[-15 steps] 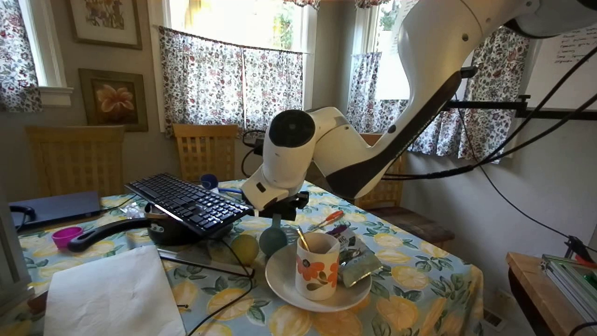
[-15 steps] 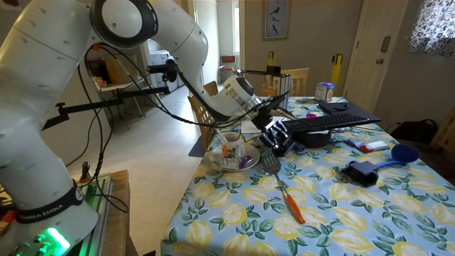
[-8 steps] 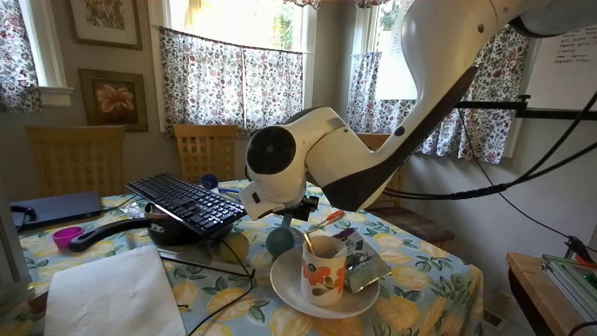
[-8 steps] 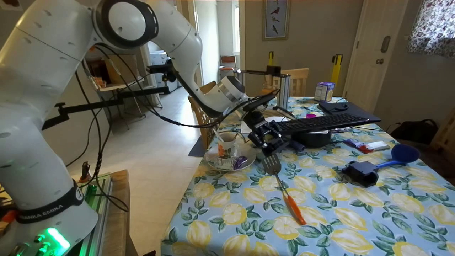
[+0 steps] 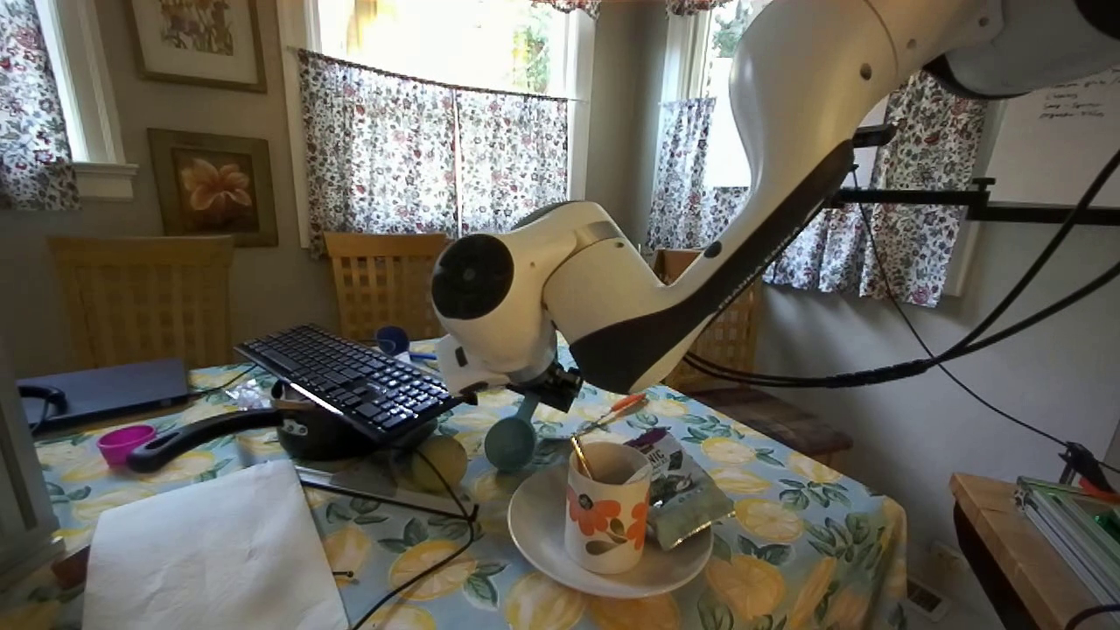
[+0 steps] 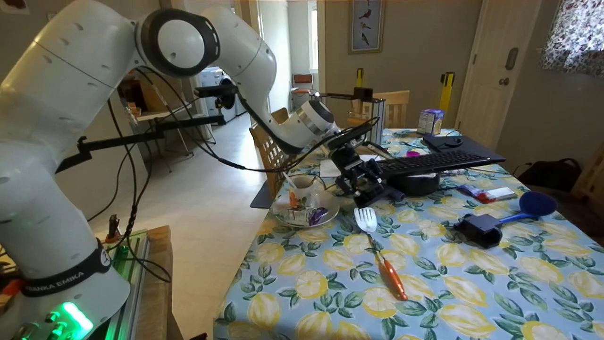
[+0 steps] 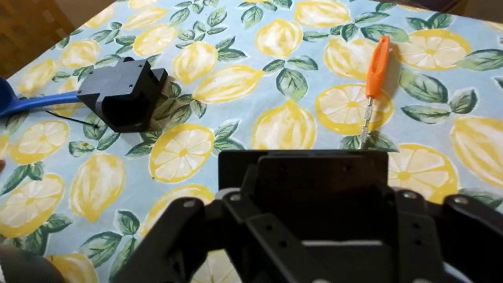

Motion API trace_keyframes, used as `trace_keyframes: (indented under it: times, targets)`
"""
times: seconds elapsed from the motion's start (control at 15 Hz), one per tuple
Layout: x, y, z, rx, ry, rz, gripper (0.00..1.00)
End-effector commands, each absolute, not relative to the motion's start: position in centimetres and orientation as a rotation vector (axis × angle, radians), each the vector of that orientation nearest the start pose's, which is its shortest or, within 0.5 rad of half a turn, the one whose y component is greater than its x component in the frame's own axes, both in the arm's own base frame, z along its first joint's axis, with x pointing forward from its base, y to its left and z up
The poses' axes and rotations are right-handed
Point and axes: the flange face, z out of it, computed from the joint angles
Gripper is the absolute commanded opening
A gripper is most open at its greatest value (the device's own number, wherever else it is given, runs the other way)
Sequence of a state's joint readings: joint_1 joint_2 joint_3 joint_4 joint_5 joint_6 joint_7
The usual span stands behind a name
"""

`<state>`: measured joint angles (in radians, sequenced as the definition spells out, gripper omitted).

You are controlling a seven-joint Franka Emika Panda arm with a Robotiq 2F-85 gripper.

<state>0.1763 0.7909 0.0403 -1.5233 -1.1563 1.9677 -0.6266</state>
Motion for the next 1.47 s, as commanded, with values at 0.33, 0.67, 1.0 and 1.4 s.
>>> trace_keyframes:
  times: [0.33, 0.67, 1.0, 1.4]
  targets:
    - [72.2, 9.1, 19.4, 1.701, 1.497, -0.517, 0.34]
    - [72.1, 9.4, 19.2, 1.692, 1.509, -0.534, 0.34]
    - [72.3, 11.8, 19.6, 1.677, 1.556, -0.488, 0.34]
    - [72.4, 15.0, 20.3, 1.639, 1.569, -0.460, 0.34]
